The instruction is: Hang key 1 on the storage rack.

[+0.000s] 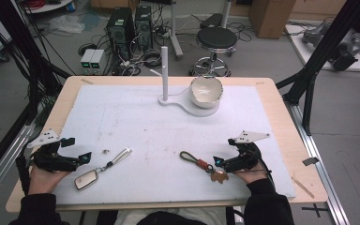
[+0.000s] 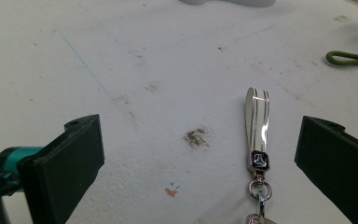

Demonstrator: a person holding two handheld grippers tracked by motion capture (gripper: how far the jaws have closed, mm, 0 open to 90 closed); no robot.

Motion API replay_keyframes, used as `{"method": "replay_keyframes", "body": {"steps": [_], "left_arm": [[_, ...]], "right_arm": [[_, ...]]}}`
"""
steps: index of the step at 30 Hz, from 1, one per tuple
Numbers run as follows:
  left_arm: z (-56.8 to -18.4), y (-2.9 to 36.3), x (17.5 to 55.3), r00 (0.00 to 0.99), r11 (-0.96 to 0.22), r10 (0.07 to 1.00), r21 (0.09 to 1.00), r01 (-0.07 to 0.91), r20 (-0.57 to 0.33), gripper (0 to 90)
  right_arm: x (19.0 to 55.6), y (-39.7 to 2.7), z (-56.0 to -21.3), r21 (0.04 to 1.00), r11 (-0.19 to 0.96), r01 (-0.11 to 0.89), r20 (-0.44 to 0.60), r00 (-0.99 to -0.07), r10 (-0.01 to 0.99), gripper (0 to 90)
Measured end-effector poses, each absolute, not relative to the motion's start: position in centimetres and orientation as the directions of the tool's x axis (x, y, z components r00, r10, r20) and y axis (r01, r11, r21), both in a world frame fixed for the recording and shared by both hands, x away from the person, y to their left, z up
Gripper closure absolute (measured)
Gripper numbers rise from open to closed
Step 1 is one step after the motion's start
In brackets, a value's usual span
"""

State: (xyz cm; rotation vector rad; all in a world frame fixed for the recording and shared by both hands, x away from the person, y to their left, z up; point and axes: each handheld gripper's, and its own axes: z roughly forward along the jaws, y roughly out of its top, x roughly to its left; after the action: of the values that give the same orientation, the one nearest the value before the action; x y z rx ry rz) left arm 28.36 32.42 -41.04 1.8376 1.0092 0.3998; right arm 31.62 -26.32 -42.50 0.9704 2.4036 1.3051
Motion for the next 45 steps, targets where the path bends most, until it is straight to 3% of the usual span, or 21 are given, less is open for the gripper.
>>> {"method": "replay_keyframes", "body": {"steps": [34,37,39,41,42,45], "left_arm": [[-41.3,32.5,28.4,0.6,-0.201,0.786,0.855,0.478,-0.151,1.7],[-41.3,32.5,28.4,0.601,-0.205,0.785,0.854,0.478,-0.148,1.7],[-41.3,32.5,28.4,0.601,-0.204,0.785,0.854,0.479,-0.15,1.7],[-41.3,32.5,28.4,0.602,-0.206,0.784,0.854,0.479,-0.149,1.7],[-41.3,32.5,28.4,0.601,-0.205,0.785,0.854,0.479,-0.149,1.8],[-41.3,32.5,28.4,0.602,-0.206,0.785,0.854,0.479,-0.149,1.7]], "right_arm": [[31.3,-20.9,-43.5,0.713,0.555,0.429,0.082,-0.837,0.542,4.9],[31.2,-20.5,-43.6,0.706,0.566,0.426,0.083,-0.843,0.531,8.4],[31.1,-20.3,-43.7,0.696,0.583,0.418,0.093,-0.858,0.505,19.5],[31.1,-20.3,-43.7,0.694,0.588,0.415,0.087,-0.859,0.504,20.6],[31.0,-20.2,-43.6,0.695,0.595,0.404,0.08,-0.866,0.494,26.5],[30.9,-20.1,-43.4,0.697,0.597,0.397,0.072,-0.867,0.493,29.4]]}}
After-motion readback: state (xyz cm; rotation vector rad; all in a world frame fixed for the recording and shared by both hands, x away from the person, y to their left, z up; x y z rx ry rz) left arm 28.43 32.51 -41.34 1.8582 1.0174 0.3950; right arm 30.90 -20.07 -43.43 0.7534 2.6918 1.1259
